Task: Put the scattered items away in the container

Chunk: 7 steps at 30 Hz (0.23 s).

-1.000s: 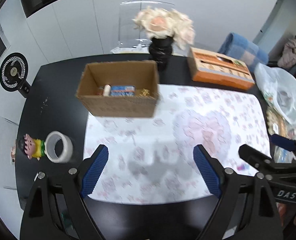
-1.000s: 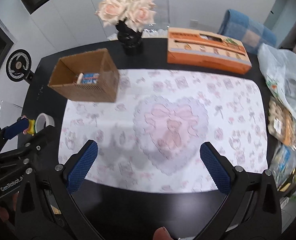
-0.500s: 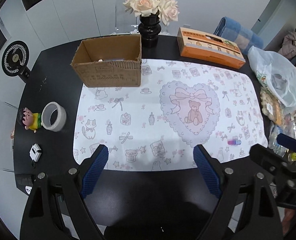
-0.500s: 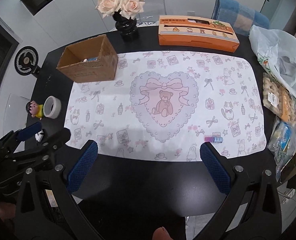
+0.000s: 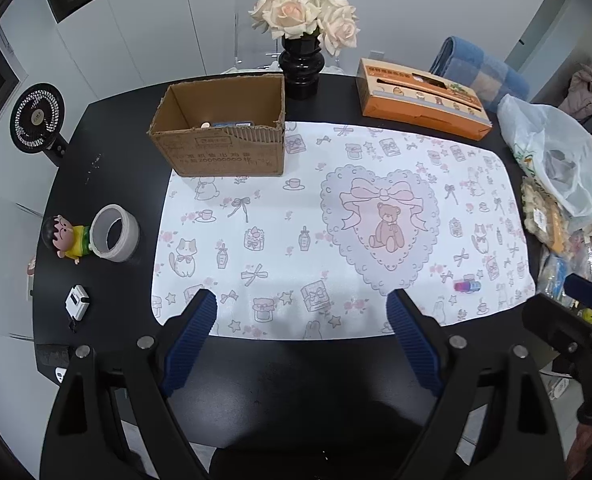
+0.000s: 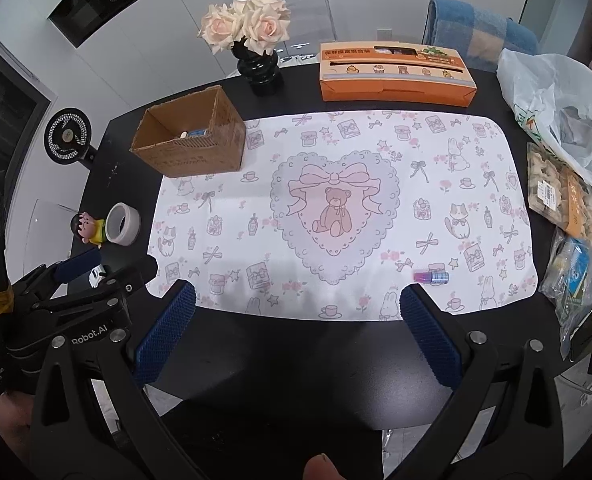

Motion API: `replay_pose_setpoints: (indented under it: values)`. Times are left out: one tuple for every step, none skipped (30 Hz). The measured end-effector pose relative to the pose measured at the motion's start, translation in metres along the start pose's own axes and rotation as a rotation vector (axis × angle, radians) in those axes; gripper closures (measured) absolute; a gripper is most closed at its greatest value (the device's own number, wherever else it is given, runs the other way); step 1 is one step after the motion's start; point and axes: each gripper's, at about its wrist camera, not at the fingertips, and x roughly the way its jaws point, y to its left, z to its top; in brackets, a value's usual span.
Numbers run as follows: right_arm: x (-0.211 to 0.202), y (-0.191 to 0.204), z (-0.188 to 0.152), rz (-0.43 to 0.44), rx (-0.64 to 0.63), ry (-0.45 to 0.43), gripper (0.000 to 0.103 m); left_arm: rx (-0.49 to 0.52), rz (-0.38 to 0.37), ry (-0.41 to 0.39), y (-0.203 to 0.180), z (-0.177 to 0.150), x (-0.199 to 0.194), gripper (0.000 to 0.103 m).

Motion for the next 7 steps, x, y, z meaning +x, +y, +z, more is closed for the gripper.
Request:
replay_pose_setpoints:
  values:
    - [-0.0006,0.0008,0.0,0.001,-0.001,-0.002,0.0,0.001,0.001,-0.002,0.0001,0.0003,-0.0005,0.017]
    - [-0.0014,0.0025,-0.0001,-0.001,-0.004,-0.005,0.0,0.003,0.001,-0.004,0.0001,0.0006,-0.0011,0.017]
    - [-0.0022,0.0041,-0.0002,-0.002,-0.007,-0.007,0.0,0.004,0.0,-0.005,0.0,0.0009,-0.0018,0.017]
    - [-0.0026,0.0051,-0.0005,-0.003,-0.009,-0.008,0.0,0.005,-0.004,-0.004,-0.0003,0.0014,-0.0024,0.017]
    - [-0.0029,0.0061,-0.0009,-0.003,-0.01,-0.008,0.0,0.006,-0.008,-0.004,-0.0005,0.0018,-0.0031,0.017]
    - [-0.0032,0.0071,-0.0013,-0.004,-0.012,-0.008,0.0,0.007,-0.014,-0.005,-0.001,0.0026,-0.0039,0.017]
    - [-0.0032,0.0076,-0.0019,-0.004,-0.011,-0.008,0.0,0.009,-0.018,-0.008,-0.0016,0.0033,-0.005,0.017]
